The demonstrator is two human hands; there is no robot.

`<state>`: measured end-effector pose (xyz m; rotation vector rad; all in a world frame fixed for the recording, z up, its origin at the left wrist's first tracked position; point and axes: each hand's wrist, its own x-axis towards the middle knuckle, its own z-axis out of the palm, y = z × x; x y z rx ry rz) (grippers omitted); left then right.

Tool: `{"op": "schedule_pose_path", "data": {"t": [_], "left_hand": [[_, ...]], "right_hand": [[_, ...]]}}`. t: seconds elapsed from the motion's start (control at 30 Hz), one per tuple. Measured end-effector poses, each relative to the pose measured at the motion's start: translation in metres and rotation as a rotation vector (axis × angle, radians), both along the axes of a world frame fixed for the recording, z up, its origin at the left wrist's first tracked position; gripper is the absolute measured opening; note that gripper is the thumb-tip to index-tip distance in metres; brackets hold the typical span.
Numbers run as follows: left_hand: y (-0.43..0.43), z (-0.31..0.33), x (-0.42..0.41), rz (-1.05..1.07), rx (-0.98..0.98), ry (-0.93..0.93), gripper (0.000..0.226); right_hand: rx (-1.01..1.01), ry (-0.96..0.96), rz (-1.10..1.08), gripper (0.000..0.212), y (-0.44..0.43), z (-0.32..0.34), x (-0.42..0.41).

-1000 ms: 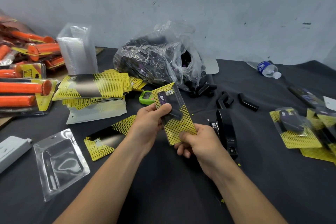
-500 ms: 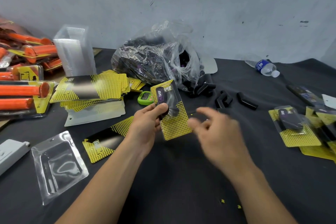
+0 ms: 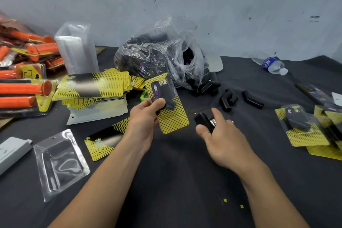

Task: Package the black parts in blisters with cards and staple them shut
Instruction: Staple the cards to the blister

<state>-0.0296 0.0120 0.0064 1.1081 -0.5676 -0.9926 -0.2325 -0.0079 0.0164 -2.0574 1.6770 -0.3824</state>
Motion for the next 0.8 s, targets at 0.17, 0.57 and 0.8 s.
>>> {"op": "schedule_pose_path", "data": {"t": [0.17, 0.57, 0.8], "left_hand": [[-0.004, 0.0, 0.009, 0.074, -0.008, 0.076, 0.003], [0.0, 0.008, 0.012, -0.019, -0.062, 0.195, 0.018], [0.001, 0.007, 0.012, -0.028, -0.091, 0.201, 0.01]], "right_hand": [[0.012, -0.157, 0.075, 0.107, 0.006, -0.001, 0.008], [0.153, -0.711, 0.189, 0.068, 0.018, 0.001, 0.023], [0.22, -0.802, 0.245, 0.064, 0.021, 0.005, 0.021]]}}
